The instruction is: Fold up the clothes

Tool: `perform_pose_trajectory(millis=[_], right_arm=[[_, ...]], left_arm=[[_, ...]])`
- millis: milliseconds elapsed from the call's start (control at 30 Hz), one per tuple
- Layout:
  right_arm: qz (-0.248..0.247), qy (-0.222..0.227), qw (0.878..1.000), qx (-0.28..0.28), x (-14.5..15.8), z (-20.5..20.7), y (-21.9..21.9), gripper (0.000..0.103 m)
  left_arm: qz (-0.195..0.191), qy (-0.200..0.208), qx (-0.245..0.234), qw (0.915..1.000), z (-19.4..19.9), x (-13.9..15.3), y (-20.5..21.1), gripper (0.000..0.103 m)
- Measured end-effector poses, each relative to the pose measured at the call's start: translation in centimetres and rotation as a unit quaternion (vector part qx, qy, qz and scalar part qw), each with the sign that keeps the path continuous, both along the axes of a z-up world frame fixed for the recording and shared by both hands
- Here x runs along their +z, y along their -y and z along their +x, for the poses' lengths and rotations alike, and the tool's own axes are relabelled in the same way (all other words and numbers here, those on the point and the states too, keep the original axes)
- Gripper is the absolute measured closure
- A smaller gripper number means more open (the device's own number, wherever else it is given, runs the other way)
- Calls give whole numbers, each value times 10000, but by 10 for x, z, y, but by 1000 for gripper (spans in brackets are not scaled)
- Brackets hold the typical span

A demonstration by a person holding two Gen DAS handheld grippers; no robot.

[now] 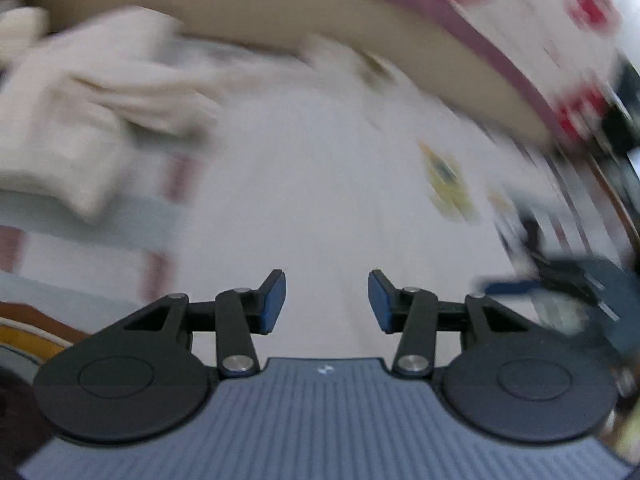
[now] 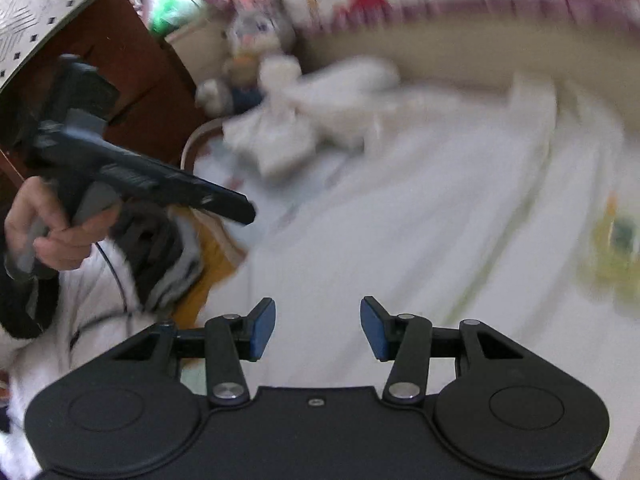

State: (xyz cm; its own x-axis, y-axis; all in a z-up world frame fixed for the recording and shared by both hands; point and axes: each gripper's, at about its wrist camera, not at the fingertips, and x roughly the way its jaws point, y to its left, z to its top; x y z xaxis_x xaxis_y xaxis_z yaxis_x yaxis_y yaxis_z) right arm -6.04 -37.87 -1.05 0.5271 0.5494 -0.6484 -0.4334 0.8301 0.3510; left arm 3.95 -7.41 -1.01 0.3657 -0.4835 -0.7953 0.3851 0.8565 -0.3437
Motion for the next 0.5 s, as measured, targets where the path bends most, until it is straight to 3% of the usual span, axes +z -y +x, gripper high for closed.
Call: perform_pose_trajectory(millis=[67, 200, 267, 367, 467, 500], right_arm=[[-177, 413, 9980, 442, 29, 18, -18, 49], [-1367, 1103, 9808, 842, 70, 69, -81, 41], [-1774, 1063, 9746, 863, 81, 101, -107, 41], [-2141, 792, 9704, 794, 82, 142, -133, 41], [-2267, 544, 9704, 630, 70, 171, -150, 41], [-2308, 462, 9702, 575, 66, 181, -156, 47]], left_arm=[[76, -26, 466, 9989, 36, 0, -14, 58], [400, 141, 1147, 9925, 99, -4, -36, 58], [959, 490, 1455, 9835, 110, -12, -45, 58], [1238, 889, 1687, 9738, 110, -36, -66, 50], [1780, 954, 1837, 9620, 123, -54, -77, 49], [1990, 948, 1880, 9571, 129, -60, -79, 49]])
